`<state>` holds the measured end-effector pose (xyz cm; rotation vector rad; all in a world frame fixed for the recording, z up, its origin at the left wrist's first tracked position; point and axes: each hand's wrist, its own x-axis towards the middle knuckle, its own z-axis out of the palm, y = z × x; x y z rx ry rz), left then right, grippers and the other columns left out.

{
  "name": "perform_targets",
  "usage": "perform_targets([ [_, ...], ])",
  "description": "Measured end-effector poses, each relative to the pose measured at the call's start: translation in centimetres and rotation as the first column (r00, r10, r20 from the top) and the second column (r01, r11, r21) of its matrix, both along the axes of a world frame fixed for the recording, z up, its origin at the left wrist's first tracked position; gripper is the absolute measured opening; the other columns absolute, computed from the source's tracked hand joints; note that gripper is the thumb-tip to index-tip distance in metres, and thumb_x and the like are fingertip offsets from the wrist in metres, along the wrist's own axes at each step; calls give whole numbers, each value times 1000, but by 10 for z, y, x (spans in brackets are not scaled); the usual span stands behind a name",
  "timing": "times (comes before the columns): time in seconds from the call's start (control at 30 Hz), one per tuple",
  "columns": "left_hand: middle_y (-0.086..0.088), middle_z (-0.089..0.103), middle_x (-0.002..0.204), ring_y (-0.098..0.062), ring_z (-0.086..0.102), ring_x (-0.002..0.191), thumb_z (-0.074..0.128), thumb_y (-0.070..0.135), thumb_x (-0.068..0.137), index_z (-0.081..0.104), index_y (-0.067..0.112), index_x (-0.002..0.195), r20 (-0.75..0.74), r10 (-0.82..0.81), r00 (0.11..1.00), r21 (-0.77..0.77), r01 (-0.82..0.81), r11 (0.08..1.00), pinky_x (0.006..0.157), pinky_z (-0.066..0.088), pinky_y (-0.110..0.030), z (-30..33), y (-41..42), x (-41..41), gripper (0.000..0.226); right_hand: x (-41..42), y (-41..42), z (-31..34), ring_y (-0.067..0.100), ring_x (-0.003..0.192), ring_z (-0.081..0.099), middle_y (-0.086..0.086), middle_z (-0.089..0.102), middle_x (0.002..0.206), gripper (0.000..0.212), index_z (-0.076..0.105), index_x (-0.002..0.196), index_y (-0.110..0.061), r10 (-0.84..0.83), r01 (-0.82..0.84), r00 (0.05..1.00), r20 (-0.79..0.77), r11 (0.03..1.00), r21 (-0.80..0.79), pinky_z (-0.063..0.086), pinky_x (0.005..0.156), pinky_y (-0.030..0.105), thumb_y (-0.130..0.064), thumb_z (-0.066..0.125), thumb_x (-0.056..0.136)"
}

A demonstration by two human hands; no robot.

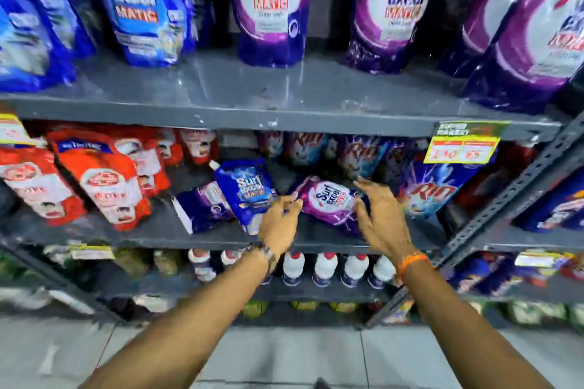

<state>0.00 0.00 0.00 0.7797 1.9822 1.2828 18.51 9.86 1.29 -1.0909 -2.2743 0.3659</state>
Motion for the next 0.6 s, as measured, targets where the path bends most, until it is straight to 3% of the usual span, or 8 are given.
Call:
perform_targets([
  [0.07, -31, 64, 122, -47, 57, 120, 64, 41, 83, 66, 3, 108, 202, 19, 979, -50, -9, 999, 104, 43, -49, -8, 21, 1, 45, -5, 21, -7, 36, 131, 53, 16, 59, 140, 46, 56, 139, -9, 11, 2, 993, 120, 994, -106, 41, 114, 41, -17, 52, 94],
  [0.13, -25, 61, 135, -42, 54, 130, 64, 35, 86, 64, 4, 123, 378, 122, 918, -126, -80, 989, 110, 40, -50, -21, 63, 17, 48, -5, 74, -20, 36, 137, 48, 20, 54, 145, 50, 50, 143, -6, 70, 10, 955, 289, 965, -263, 36, 117, 40, -16, 55, 95],
  [0.2, -21, 54, 145, -39, 48, 137, 59, 22, 95, 54, 1, 137, 497, 195, 845, -143, -142, 979, 114, 37, -49, -20, 63, 20, 47, -17, 85, -26, 37, 140, 45, 23, 50, 148, 54, 46, 146, -2, 116, 12, 919, 378, 948, -319, 33, 119, 40, -19, 56, 96],
  [0.27, -24, 51, 146, -41, 46, 138, 63, 24, 92, 52, 1, 139, 540, 256, 802, -153, -206, 967, 114, 37, -50, -26, 74, 26, 53, -30, 103, -30, 38, 140, 45, 25, 49, 149, 57, 44, 146, 0, 147, -1, 905, 400, 939, -344, 35, 118, 41, -23, 57, 96],
  [0.37, -20, 57, 140, -44, 53, 130, 75, 50, 62, 54, 9, 135, 530, 416, 739, -264, -322, 909, 111, 44, -55, -82, 114, 23, 87, -44, 136, -44, 40, 140, 44, 26, 48, 150, 55, 45, 144, 1, 147, 55, 888, 435, 906, -419, 36, 117, 43, -24, 56, 96],
  [0.4, -18, 57, 137, -44, 56, 125, 76, 50, 58, 52, 8, 137, 514, 468, 719, -301, -360, 883, 107, 47, -54, -106, 126, 20, 93, -48, 142, -49, 40, 138, 47, 27, 50, 147, 51, 48, 141, 1, 153, 72, 879, 451, 894, -443, 38, 115, 44, -23, 55, 96],
  [0.53, -7, 66, 127, -29, 64, 115, 75, 29, 70, 53, 14, 133, 643, 496, 584, -234, -467, 853, 105, 51, -46, -95, 135, 31, 68, -57, 164, -70, 39, 124, 60, 24, 62, 135, 43, 60, 126, -6, 187, 79, 842, 506, 885, -459, 49, 105, 44, -31, 50, 92],
  [0.6, -9, 66, 127, -30, 63, 117, 72, 23, 74, 58, 12, 127, 658, 507, 557, -245, -478, 843, 106, 50, -45, -107, 142, 29, 56, -59, 169, -76, 39, 121, 62, 24, 64, 132, 40, 62, 123, -7, 179, 100, 845, 503, 873, -478, 50, 103, 44, -32, 50, 94],
])
